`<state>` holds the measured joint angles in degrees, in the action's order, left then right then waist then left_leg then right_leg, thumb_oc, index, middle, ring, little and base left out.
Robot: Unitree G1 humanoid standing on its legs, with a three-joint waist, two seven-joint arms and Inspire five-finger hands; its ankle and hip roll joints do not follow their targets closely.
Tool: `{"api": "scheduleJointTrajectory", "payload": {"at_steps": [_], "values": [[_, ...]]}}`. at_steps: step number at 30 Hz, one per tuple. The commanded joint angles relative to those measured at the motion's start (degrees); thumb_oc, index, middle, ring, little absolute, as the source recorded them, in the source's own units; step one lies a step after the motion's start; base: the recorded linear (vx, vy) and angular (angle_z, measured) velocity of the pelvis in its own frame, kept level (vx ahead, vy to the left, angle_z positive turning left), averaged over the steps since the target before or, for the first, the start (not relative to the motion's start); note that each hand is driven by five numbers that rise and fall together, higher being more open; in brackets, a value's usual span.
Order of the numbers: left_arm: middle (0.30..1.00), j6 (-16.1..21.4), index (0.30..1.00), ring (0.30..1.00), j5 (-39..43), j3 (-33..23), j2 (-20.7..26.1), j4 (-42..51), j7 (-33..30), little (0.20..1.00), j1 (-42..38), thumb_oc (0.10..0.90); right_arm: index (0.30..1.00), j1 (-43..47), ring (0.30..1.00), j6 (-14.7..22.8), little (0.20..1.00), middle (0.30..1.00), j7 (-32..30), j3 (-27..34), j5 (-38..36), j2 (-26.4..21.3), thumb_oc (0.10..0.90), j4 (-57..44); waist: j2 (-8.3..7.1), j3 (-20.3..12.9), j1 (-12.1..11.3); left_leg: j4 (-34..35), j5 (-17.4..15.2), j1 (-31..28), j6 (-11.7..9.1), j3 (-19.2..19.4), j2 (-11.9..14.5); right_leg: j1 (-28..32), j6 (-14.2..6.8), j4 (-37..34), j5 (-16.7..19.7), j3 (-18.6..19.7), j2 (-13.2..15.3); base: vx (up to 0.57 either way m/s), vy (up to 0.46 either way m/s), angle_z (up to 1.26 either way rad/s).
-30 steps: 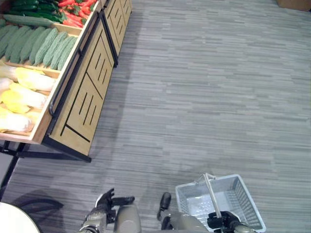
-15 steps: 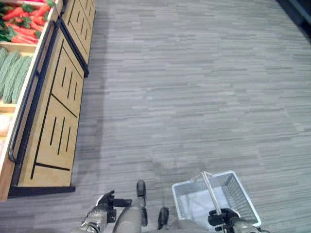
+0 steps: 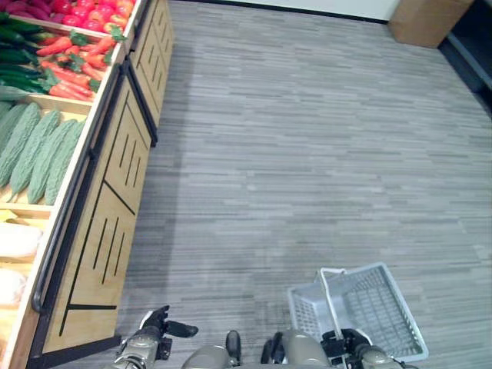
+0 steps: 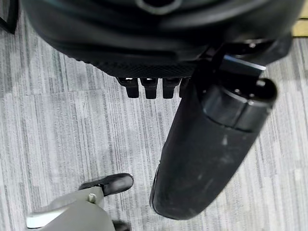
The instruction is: Get the vegetables into the basket
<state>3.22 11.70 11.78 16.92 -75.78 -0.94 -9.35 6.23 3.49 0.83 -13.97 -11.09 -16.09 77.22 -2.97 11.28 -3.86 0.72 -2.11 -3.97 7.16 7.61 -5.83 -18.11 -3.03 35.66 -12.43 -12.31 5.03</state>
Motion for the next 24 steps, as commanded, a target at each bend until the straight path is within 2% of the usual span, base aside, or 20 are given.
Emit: {"api": "scheduleJointTrajectory", "payload": {"at_steps": [1, 3, 4, 7, 9, 11, 13, 17, 24], "values": [[1.0, 0.27, 1.0, 1.0, -1.9, -1.08, 0.73, -0.62, 0.28, 1.0, 1.43, 0.9, 0.3, -1.01, 0.3, 0.1, 0.3, 0.3, 0.69, -0.3, 0.41, -0.36, 0.4, -0.08, -0.12, 2.52, -1.22, -0.2, -2.51, 4.67, -2.14, 2.11, 2.54, 7.74, -3.58, -17.97, 12.01, 1.06, 0.97, 0.05, 0.001, 0.12], [1.0, 0.4, 1.0, 1.0, -2.2, -1.21, 0.55, -1.01, 0.07, 1.0, 1.38, 0.9, 0.3, -0.92, 0.3, 0.1, 0.3, 0.3, 0.62, -0.29, 0.42, -0.32, 0.4, 0.03, 0.0, 2.81, -1.49, -0.71, -2.74, 4.47, -2.33, 2.47, 2.74, 6.99, -4.45, -26.62, 14.44, 2.79, 0.21, 0.07, -0.011, 0.07], [1.0, 0.62, 1.0, 1.0, -2.45, -1.38, 0.52, -1.05, -0.07, 1.0, 1.38, 0.9, 0.3, -0.82, 0.3, 0.13, 0.3, 0.3, 0.53, -0.17, 0.38, -0.26, 0.4, 0.1, 0.01, 3.16, -1.1, -1.14, -2.91, 4.14, -2.35, 2.0, 2.42, 4.8, -5.32, -30.89, 16.92, 6.96, -0.81, 0.09, -0.014, 0.05], [1.0, 0.91, 1.0, 1.0, -2.85, -1.52, 0.41, -1.16, -0.08, 1.0, 1.57, 0.9, 0.3, -1.1, 0.3, 0.03, 0.3, 0.3, 0.59, 0.19, 0.4, -0.32, 0.4, 0.31, 0.04, 3.68, -0.81, -1.57, -3.53, 3.31, -2.67, 1.5, 2.2, 3.98, -6.2, -34.89, 18.84, 9.0, -1.2, 0.12, -0.024, 0.25], [1.0, 0.99, 1.0, 1.0, -3.12, -1.57, 0.24, -1.33, -0.08, 1.0, 1.68, 0.9, 0.3, -1.34, 0.3, 0.05, 0.3, 0.3, 0.72, 0.35, 0.58, -0.37, 0.4, 0.48, -0.25, 3.72, -0.5, -2.0, -4.31, 2.64, -2.88, 0.52, 1.73, 4.14, -6.63, -35.64, 19.17, 8.78, -1.43, 0.18, -0.077, 0.41], [1.0, 0.93, 1.0, 1.0, -3.49, -1.38, -0.15, -1.78, -0.22, 1.0, 1.92, 0.9, 0.3, -1.83, 0.3, 0.0, 0.3, 0.3, 0.77, 0.21, 0.73, -0.53, 0.4, 0.54, -0.65, 3.22, -0.26, -1.46, -5.05, 1.15, -3.01, -1.39, 1.1, 5.37, -5.97, -34.63, 19.77, 9.71, -1.91, 0.3, -0.15, 0.54], [1.0, 0.7, 1.0, 1.0, -3.28, -1.41, -0.29, -2.02, -0.14, 1.0, 1.96, 0.9, 0.3, -1.84, 0.3, -0.09, 0.3, 0.3, 0.87, 0.22, 0.84, -0.72, 0.4, 0.64, -0.55, 2.53, -0.08, -0.89, -5.37, -0.14, -3.58, -3.1, 1.58, 6.22, -5.35, -33.84, 18.67, 10.33, -2.78, 0.31, -0.164, 0.55], [1.0, 0.34, 1.0, 1.0, -3.11, -1.03, -0.77, -2.26, -0.33, 1.0, 1.6, 0.9, 0.3, -1.46, 0.3, -0.2, 0.3, 0.3, 0.75, -0.43, 1.27, -1.32, 0.4, 0.44, -0.47, 1.63, -0.08, -1.32, -5.68, -1.0, -4.72, -5.55, 2.72, 6.99, -3.83, -32.08, 16.34, 8.47, -3.45, 0.25, -0.145, 0.24], [1.0, 0.42, 1.0, 1.0, -2.26, -0.16, -0.68, -1.88, -0.84, 1.0, 0.16, 0.9, 0.3, -0.49, 0.3, -0.08, 0.3, 0.3, 0.65, -1.54, 0.73, -1.33, 0.4, 0.07, -1.2, 1.81, -0.07, -0.8, -5.03, -0.32, -6.1, -7.55, 4.63, 5.73, -2.45, -29.07, 12.58, 5.66, -4.06, 0.18, -0.102, 0.33]]}}
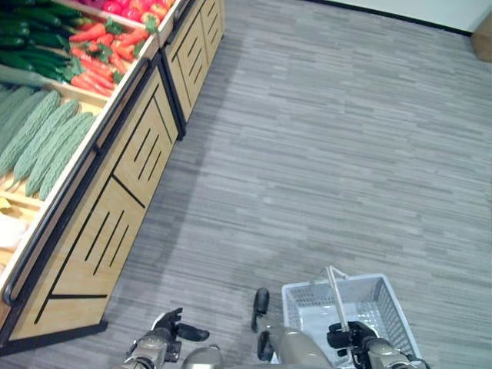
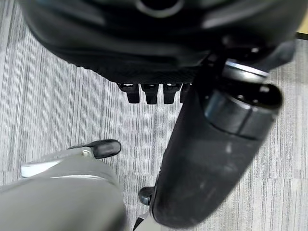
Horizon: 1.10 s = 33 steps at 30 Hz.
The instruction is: Get the vegetables into the basket
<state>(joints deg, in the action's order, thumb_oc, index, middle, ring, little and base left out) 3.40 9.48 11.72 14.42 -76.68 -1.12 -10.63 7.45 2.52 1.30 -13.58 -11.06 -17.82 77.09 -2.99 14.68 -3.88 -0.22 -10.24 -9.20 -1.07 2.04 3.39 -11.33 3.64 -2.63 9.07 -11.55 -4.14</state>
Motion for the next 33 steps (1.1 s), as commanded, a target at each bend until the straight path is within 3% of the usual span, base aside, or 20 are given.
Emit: {"api": "scheduleJointTrajectory", "payload": {"at_steps": [1, 2, 3, 4, 5, 6, 7, 8, 9, 10, 14, 21, 30, 31, 32, 33], "values": [[1.0, 0.25, 1.0, 1.0, 0.17, -0.27, 1.96, -1.02, -0.61, 1.0, 1.21, 0.9, 0.3, -1.97, 0.3, 0.92, 0.3, 0.3, 0.33, -2.01, 0.46, 0.43, 0.4, 0.16, -1.73, -1.25, -0.05, -3.05, 2.85, 6.24, 1.28, -1.64, -4.32, -0.1, -8.52, 8.71, -9.61, 4.08, 5.33, 0.21, -0.089, 0.14], [1.0, 0.3, 1.0, 1.0, 0.21, -0.17, 1.96, -0.95, -0.54, 1.0, 1.16, 0.9, 0.3, -2.14, 0.3, 0.97, 0.3, 0.3, 0.4, -2.06, 0.54, 0.35, 0.4, 0.17, -1.94, -1.01, 0.09, -6.94, 3.92, 7.85, 0.35, -0.82, -4.24, 0.9, -8.25, 8.0, -9.58, 3.38, 5.69, 0.18, -0.075, 0.7], [1.0, 0.45, 1.0, 1.0, 1.24, 0.14, 1.8, -0.16, -0.6, 1.0, 0.39, 0.9, 0.3, -2.54, 0.3, 1.27, 0.3, 0.3, 0.43, -1.99, 0.66, -0.66, 0.4, -0.5, -2.52, 0.73, 0.6, -18.1, 6.45, 14.07, -1.31, 2.69, -3.3, 4.17, -7.52, 5.46, -9.02, 0.67, 6.96, 0.07, -0.022, 1.01], [1.0, 0.45, 1.0, 1.0, 1.24, 0.14, 1.8, -0.17, -0.6, 1.0, 0.38, 0.9, 0.3, -2.53, 0.3, 1.27, 0.3, 0.3, 0.43, -1.99, 0.66, -0.65, 0.4, -0.49, -2.52, 0.63, 0.67, -18.24, 6.42, 14.29, -1.3, 2.63, -3.31, 4.06, -7.53, 5.43, -8.98, 0.61, 6.97, 0.02, -0.001, 1.22], [1.0, 0.38, 1.0, 1.0, 1.37, 0.44, 1.64, -0.05, -0.59, 1.0, 0.13, 0.9, 0.3, -2.73, 0.3, 1.42, 0.3, 0.3, 0.25, -1.59, 0.25, -0.97, 0.4, -0.51, -2.77, 1.07, 1.14, -17.98, 6.14, 15.6, -0.89, 5.49, -2.35, 4.73, -7.68, 4.66, -8.96, -0.58, 7.65, 0.0, 0.036, 1.08], [1.0, 0.38, 1.0, 1.0, 1.56, 0.91, 1.43, 0.29, -0.67, 1.0, -0.42, 0.9, 0.3, -3.02, 0.3, 1.56, 0.3, 0.3, 0.09, -1.03, -0.39, -1.22, 0.4, -0.51, -2.78, 1.04, 2.41, -11.73, 6.01, 15.14, -0.38, 11.79, -0.34, 5.73, -8.27, 3.12, -8.9, -2.7, 8.87, 0.0, 0.036, 0.96], [1.0, 0.38, 1.0, 1.0, 1.56, 0.91, 1.43, 0.29, -0.67, 1.0, -0.42, 0.9, 0.3, -3.02, 0.3, 1.56, 0.3, 0.3, 0.09, -1.03, -0.39, -1.21, 0.4, -0.51, -2.82, 1.01, 2.42, -11.58, 6.11, 15.12, -0.36, 11.81, -0.41, 5.72, -8.28, 3.04, -8.85, -2.7, 8.91, 0.05, 0.2, 1.41], [1.0, 0.45, 1.0, 1.0, 1.68, 1.32, 0.69, 1.15, -0.49, 1.0, -0.72, 0.9, 0.3, -3.77, 0.3, 1.51, 0.3, 0.3, -0.44, 0.96, -1.66, -1.85, 0.4, -0.24, -1.47, 0.3, 4.0, -2.66, 7.5, 14.66, -1.34, 19.22, 0.95, 6.84, -9.58, 1.95, -8.78, -5.46, 10.02, 0.07, 0.244, 1.15], [1.0, 0.33, 1.0, 1.0, 1.09, 1.58, 0.37, 1.06, -0.46, 1.0, -0.73, 0.9, 0.3, -4.32, 0.3, 1.4, 0.3, 0.3, -0.44, 1.76, -1.85, -1.99, 0.4, 0.13, -1.1, -0.47, 4.04, -0.92, 9.4, 16.02, -1.74, 19.1, 1.0, 6.69, -9.7, 1.81, -8.68, -6.63, 10.48, 0.21, 0.458, 0.98], [1.0, 0.4, 1.0, 1.0, 0.77, 1.46, 0.38, 0.58, -0.14, 1.0, -0.49, 0.9, 0.3, -4.21, 0.3, 1.2, 0.3, 0.3, -0.49, 2.09, -1.4, -1.78, 0.4, 0.36, -0.65, -1.22, 4.13, -2.49, 7.14, 15.17, -0.9, 17.85, 0.6, 6.96, -10.15, 2.89, -9.44, -6.27, 11.36, 0.16, 0.288, 0.51], [1.0, 0.4, 1.0, 1.0, -0.53, 0.93, 1.37, 0.77, 0.29, 1.0, 0.54, 0.9, 0.3, -3.9, 0.3, 1.06, 0.3, 0.3, -0.01, 1.79, -0.65, -0.66, 0.4, -0.37, -0.91, -1.22, 3.88, -5.15, 4.33, 14.93, 1.09, 19.33, -0.72, 6.31, -11.0, 5.42, -8.68, -3.49, 13.04, 0.13, 0.33, 0.03], [1.0, 0.28, 1.0, 1.0, -0.81, 0.24, 2.78, 1.14, -0.04, 1.0, 0.63, 0.9, 0.3, -2.37, 0.3, 0.88, 0.3, 0.3, 0.24, -0.37, 0.87, 0.44, 0.4, -1.58, -1.63, -0.42, 1.76, -4.8, 2.88, 13.74, 2.92, 19.27, -2.14, 6.55, -11.98, 6.82, -7.65, -2.71, 13.9, 0.04, 0.178, -0.23], [1.0, 0.39, 1.0, 1.0, 0.04, -0.72, 2.41, 0.71, -0.16, 1.0, 1.23, 0.9, 0.3, -1.99, 0.3, 0.79, 0.3, 0.3, 0.71, -1.62, 2.34, 0.87, 0.4, -1.47, -2.18, -0.79, -0.82, -5.38, 1.21, 12.73, 5.03, 15.08, -4.14, 7.75, -13.37, 9.33, -5.98, -4.66, 15.76, -0.01, 0.113, 0.2], [1.0, 0.37, 1.0, 1.0, -0.05, -0.6, 2.39, 0.78, -0.01, 1.0, 1.62, 0.9, 0.3, -2.06, 0.3, 0.85, 0.3, 0.3, 0.78, -1.7, 2.57, 0.8, 0.4, -1.8, -1.83, -0.88, -1.12, -4.98, 0.94, 11.79, 5.77, 14.18, -4.69, 6.84, -13.39, 14.39, -6.27, -4.73, 16.48, -0.02, 0.134, 0.22], [1.0, 0.37, 1.0, 1.0, -0.06, -0.6, 2.39, 0.79, -0.01, 1.0, 1.63, 0.9, 0.3, -2.07, 0.3, 0.85, 0.3, 0.3, 0.78, -1.7, 2.57, 0.8, 0.4, -1.81, -1.85, -0.89, -1.11, -4.95, 0.94, 11.79, 5.79, 14.18, -4.73, 6.77, -13.41, 14.53, -6.34, -4.71, 16.54, -0.03, 0.241, 0.24], [1.0, 0.3, 1.0, 1.0, -0.29, -0.49, 2.48, 0.97, 0.21, 1.0, 1.98, 0.9, 0.3, -1.99, 0.3, 0.91, 0.3, 0.3, 0.87, -1.91, 2.51, 0.77, 0.4, -2.01, -1.34, -0.67, -0.96, -3.83, 1.42, 10.24, 6.5, 12.58, -5.37, 3.82, -13.09, 22.91, -5.62, -2.49, 16.61, -0.01, 0.109, 0.26]]}}
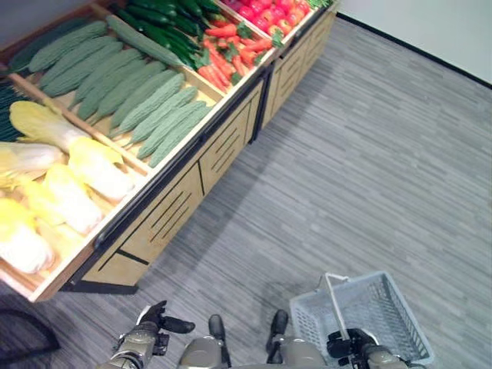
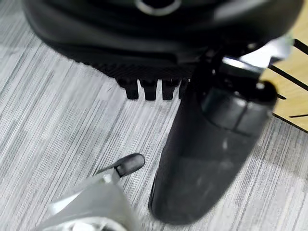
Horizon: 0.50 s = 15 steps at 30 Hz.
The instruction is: Get the vegetables into the basket
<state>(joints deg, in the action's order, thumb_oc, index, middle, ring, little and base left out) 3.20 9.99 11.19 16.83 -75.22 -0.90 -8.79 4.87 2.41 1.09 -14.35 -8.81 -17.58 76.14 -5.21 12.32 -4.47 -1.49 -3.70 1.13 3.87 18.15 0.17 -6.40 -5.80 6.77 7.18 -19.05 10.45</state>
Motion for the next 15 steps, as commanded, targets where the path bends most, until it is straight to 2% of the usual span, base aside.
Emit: {"api": "scheduleJointTrajectory", "payload": {"at_steps": [1, 2, 3, 4, 5, 8, 10, 11, 15], "values": [[1.0, 0.49, 1.0, 1.0, -0.8, 0.04, 0.07, -0.48, -0.01, 1.0, 0.14, 0.9, 0.3, 0.59, 0.3, 1.02, 0.3, 0.3, 1.08, -1.14, 0.26, 0.53, 0.4, -1.05, 0.86, 1.68, -0.39, -2.52, -5.11, -0.1, 1.57, -3.51, -2.19, -1.17, -3.67, 13.61, -3.77, 5.06, 2.06, -0.04, 0.202, 0.39], [1.0, 0.52, 1.0, 1.0, -0.95, 0.08, -0.1, -0.75, 0.11, 1.0, 0.43, 0.9, 0.3, 0.53, 0.3, 1.06, 0.3, 0.3, 1.17, -1.32, 0.02, 0.47, 0.4, -1.02, 1.85, 1.79, -0.21, 0.04, -3.87, -2.14, 1.66, -4.79, -2.72, -3.09, -3.24, 13.9, -2.53, 7.58, 1.0, -0.03, 0.093, 0.5], [1.0, 0.52, 1.0, 1.0, -0.95, 0.07, -0.11, -0.75, 0.11, 1.0, 0.41, 0.9, 0.3, 0.54, 0.3, 1.06, 0.3, 0.3, 1.17, -1.32, 0.02, 0.47, 0.4, -1.02, 1.83, 1.76, -0.26, 0.05, -3.8, -2.08, 1.66, -4.71, -2.71, -3.18, -3.17, 13.89, -2.49, 7.63, 0.98, -0.11, 0.118, 0.61], [1.0, 0.57, 1.0, 1.0, -0.82, -0.13, -0.27, -1.21, 0.15, 1.0, 0.39, 0.9, 0.3, 0.61, 0.3, 1.05, 0.3, 0.3, 1.27, -1.49, -0.15, 0.33, 0.4, -0.9, 2.5, 1.46, -0.12, 2.18, -1.69, -2.35, 1.65, -5.38, -2.76, -5.53, -2.31, 9.62, -0.17, 10.95, -0.6, -0.11, 0.007, 0.61], [1.0, 0.73, 1.0, 1.0, -0.62, -0.04, -0.37, -1.39, 0.12, 1.0, 0.36, 0.9, 0.3, 0.76, 0.3, 1.09, 0.3, 0.3, 1.39, -1.79, -0.36, 0.36, 0.4, -0.63, 2.77, 1.75, 0.24, 3.54, -0.07, -2.91, 1.31, -6.82, -2.85, -6.39, -2.45, 5.07, 0.73, 14.44, -2.6, -0.12, -0.021, 0.43], [1.0, 0.91, 1.0, 1.0, -0.14, -0.37, -0.43, -2.24, -0.02, 1.0, 0.09, 0.9, 0.3, 0.7, 0.3, 1.2, 0.3, 0.3, 1.74, -1.94, -1.03, 0.67, 0.4, 0.2, 2.03, 1.87, 0.45, 3.82, 0.4, -2.83, 1.05, -9.76, -3.35, -7.22, -2.71, 0.05, -0.11, 20.24, -5.84, -0.02, -0.113, 0.55], [1.0, 0.92, 1.0, 1.0, 0.36, -0.5, -0.63, -2.52, -0.12, 1.0, -0.11, 0.9, 0.3, 0.32, 0.3, 1.21, 0.3, 0.3, 1.82, -1.9, -1.14, 0.87, 0.4, 0.57, 1.47, 1.94, 0.92, 3.5, 0.2, -2.87, 0.93, -11.82, -3.76, -6.76, -2.86, -1.05, -0.91, 22.41, -7.16, 0.06, -0.167, 1.03], [1.0, 0.94, 1.0, 1.0, 0.82, -0.33, -0.87, -2.61, -0.1, 1.0, -0.3, 0.9, 0.3, -0.38, 0.3, 1.2, 0.3, 0.3, 1.92, -1.97, -1.14, 0.97, 0.4, 0.94, 0.97, 1.61, 1.14, 3.24, -0.03, -2.95, 0.64, -13.62, -4.09, -5.55, -2.48, -1.53, -2.51, 22.52, -7.77, 0.07, -0.155, 1.2], [1.0, 0.94, 1.0, 1.0, 1.26, -0.21, -1.24, -2.71, -0.22, 1.0, -0.57, 0.9, 0.3, -0.58, 0.3, 0.87, 0.3, 0.3, 2.35, -2.22, -0.93, 1.02, 0.4, 1.39, 0.76, 0.28, 1.39, 4.8, 0.97, -3.17, -0.04, -16.26, -3.92, -4.24, -1.65, -0.7, -4.68, 24.0, -8.87, 0.08, -0.175, 0.71]]}}
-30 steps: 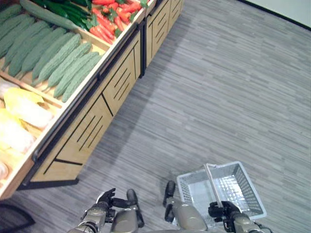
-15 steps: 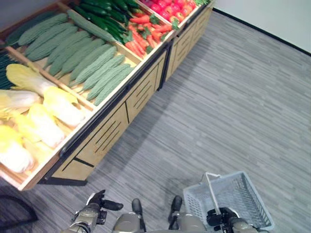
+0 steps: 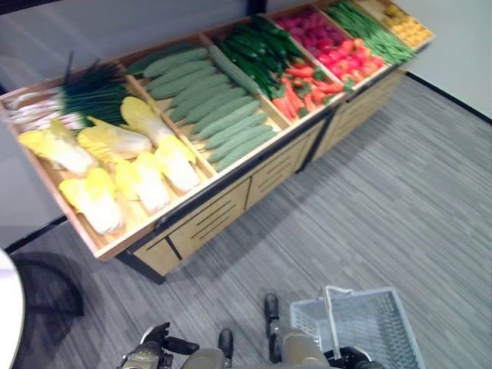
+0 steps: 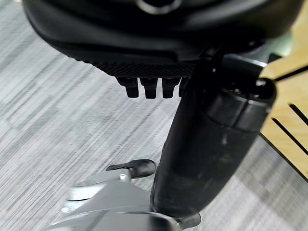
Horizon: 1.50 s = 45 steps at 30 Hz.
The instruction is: Get the vegetables into the basket
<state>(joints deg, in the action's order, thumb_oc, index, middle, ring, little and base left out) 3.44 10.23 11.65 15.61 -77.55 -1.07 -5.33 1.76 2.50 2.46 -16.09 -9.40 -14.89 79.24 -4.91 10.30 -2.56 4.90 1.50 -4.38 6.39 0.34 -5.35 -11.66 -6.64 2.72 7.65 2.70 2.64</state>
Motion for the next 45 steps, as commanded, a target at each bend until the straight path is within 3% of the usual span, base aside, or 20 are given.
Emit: {"api": "scheduleJointTrajectory", "payload": {"at_steps": [1, 9, 14, 16, 17, 18, 20, 24, 30, 33, 35, 37, 45], "values": [[1.0, 0.68, 1.0, 1.0, 1.19, -0.64, -0.14, -0.41, -0.13, 1.0, -4.07, 0.9, 0.3, 2.6, 0.3, 0.75, 0.3, 0.3, 0.9, -0.5, -0.18, -1.65, 0.4, -1.56, 0.58, 1.99, -0.48, -1.12, -3.93, 2.26, -2.72, 1.09, 1.71, 1.28, -0.57, 2.95, -5.25, 1.98, -1.16, 0.11, -0.24, 0.44], [1.0, 0.87, 1.0, 1.0, 3.48, 0.39, -0.98, 0.44, -0.64, 1.0, -5.11, 0.9, 0.3, 3.89, 0.3, 1.34, 0.3, 0.3, 0.02, -1.43, -0.38, -2.2, 0.4, -2.84, 0.78, 1.1, -0.07, -0.4, -2.2, 3.37, -5.42, -4.47, 4.25, 2.92, 2.45, 3.02, -9.43, -2.53, -2.04, 0.09, -0.255, 0.39], [1.0, 0.96, 1.0, 1.0, 4.54, 1.78, -1.6, 1.77, -0.77, 1.0, -6.58, 0.9, 0.3, 4.12, 0.3, 1.85, 0.3, 0.3, -0.31, -1.7, -0.94, -2.71, 0.4, -4.07, 0.77, 2.22, 0.93, -0.62, 0.11, 6.5, -7.78, -7.61, 5.19, 3.22, 4.03, 2.68, -10.68, -7.92, -1.98, 0.02, -0.264, 0.57], [1.0, 0.97, 1.0, 1.0, 4.25, 2.76, -2.19, 2.44, -0.26, 1.0, -7.07, 0.9, 0.3, 4.32, 0.3, 1.84, 0.3, 0.3, -0.21, -2.08, -0.24, -3.3, 0.4, -4.41, 1.01, 2.57, 1.7, -0.54, 0.24, 7.05, -7.86, -4.78, 5.73, 4.51, 4.19, 1.26, -10.51, -10.14, -1.34, 0.03, -0.136, 1.12], [1.0, 0.88, 1.0, 1.0, 3.62, 3.4, -2.42, 2.91, 0.17, 1.0, -7.16, 0.9, 0.3, 4.42, 0.3, 1.89, 0.3, 0.3, -0.19, -2.09, 0.06, -3.77, 0.4, -4.58, 1.11, 2.68, 2.34, -1.01, 0.13, 7.35, -7.74, -0.55, 6.11, 5.11, 4.01, 0.53, -10.19, -11.15, -0.75, 0.02, -0.012, 1.22], [1.0, 0.65, 1.0, 1.0, 1.38, 4.78, -2.49, 3.7, 1.1, 1.0, -7.68, 0.9, 0.3, 4.73, 0.3, 1.91, 0.3, 0.3, -0.01, -1.76, 0.89, -5.07, 0.4, -4.93, 1.49, 2.52, 3.96, -0.54, -0.01, 6.55, -8.01, 11.24, 7.82, 5.77, 3.48, -0.34, -9.8, -12.87, 0.25, -0.02, 0.048, 1.22], [1.0, 0.64, 1.0, 1.0, 1.59, 5.03, -2.57, 4.21, 1.45, 1.0, -7.78, 0.9, 0.3, 4.83, 0.3, 1.7, 0.3, 0.3, -0.09, -1.11, 0.55, -5.76, 0.4, -4.35, 2.14, 2.32, 4.8, 0.1, 0.09, 5.78, -8.65, 16.19, 8.8, 6.43, 3.18, -0.4, -10.08, -14.17, 0.57, 0.0, 0.066, 0.93], [1.0, 0.66, 1.0, 1.0, 1.41, 4.49, -2.46, 3.8, 1.16, 1.0, -7.71, 0.9, 0.3, 5.2, 0.3, 1.36, 0.3, 0.3, 0.33, -0.76, 0.15, -5.61, 0.4, -3.39, 2.53, 1.18, 4.88, 0.1, -0.76, 5.85, -8.42, 16.03, 8.77, 6.9, 2.92, -1.1, -9.93, -14.41, 0.49, 0.03, 0.077, 0.41], [1.0, 1.55, 1.0, 1.0, 1.42, 4.69, -1.33, 7.62, 0.36, 1.0, -7.82, 0.9, 0.3, 5.12, 0.3, 1.4, 0.3, 0.3, 0.46, -2.14, 2.05, -5.06, 0.4, -3.04, 1.75, 0.91, 3.55, -2.58, -2.9, 5.12, -7.06, 16.29, 7.86, 8.19, 2.58, -0.39, -10.3, -13.42, 1.97, 0.04, 0.135, -0.13], [1.0, 2.45, 1.0, 1.0, 3.96, 4.21, 0.4, 16.54, -0.99, 1.0, -7.49, 0.9, 0.3, 4.67, 0.3, 1.56, 0.3, 0.3, 0.27, -2.29, 3.2, -5.18, 0.4, -4.29, 1.89, 1.16, 2.79, -3.57, -3.64, 4.94, -6.76, 16.08, 7.39, 8.96, 2.15, -0.58, -9.86, -13.15, 2.45, 0.0, 0.084, 0.01], [1.0, 3.05, 1.0, 1.0, 5.38, 3.49, 2.77, 27.51, -1.41, 1.0, -5.84, 0.9, 0.3, 3.82, 0.3, 1.64, 0.3, 0.3, 0.19, -1.56, 3.76, -5.47, 0.4, -5.78, 2.07, 0.79, 2.24, -3.07, -3.27, 4.93, -6.32, 16.28, 7.06, 8.95, 2.11, -1.43, -8.97, -13.15, 2.49, -0.02, 0.094, 0.0], [1.0, 4.22, 1.0, 1.0, 7.86, -4.57, 8.29, 52.02, -2.53, 1.0, 2.24, 0.9, 0.3, 1.44, 0.3, 1.72, 0.3, 0.3, 0.34, 1.39, 5.19, -5.82, 0.4, -8.03, 2.64, 0.06, 1.04, -1.51, -2.94, 3.36, -6.25, 15.73, 6.61, 10.05, 1.17, -2.68, -8.12, -13.82, 2.54, -0.01, 0.095, -0.04], [1.0, 4.95, 1.0, 1.0, 8.06, -16.07, 10.04, 73.48, -4.79, 1.0, 10.65, 0.9, 0.3, -0.7, 0.3, 0.7, 0.3, 0.3, 1.27, 4.12, 5.97, -4.87, 0.4, -7.8, 2.9, -2.03, -0.13, 0.1, -3.08, 0.91, -6.39, 14.68, 6.4, 12.35, 0.67, -4.17, -7.74, -14.89, 2.35, -0.01, 0.0, 0.04]]}}
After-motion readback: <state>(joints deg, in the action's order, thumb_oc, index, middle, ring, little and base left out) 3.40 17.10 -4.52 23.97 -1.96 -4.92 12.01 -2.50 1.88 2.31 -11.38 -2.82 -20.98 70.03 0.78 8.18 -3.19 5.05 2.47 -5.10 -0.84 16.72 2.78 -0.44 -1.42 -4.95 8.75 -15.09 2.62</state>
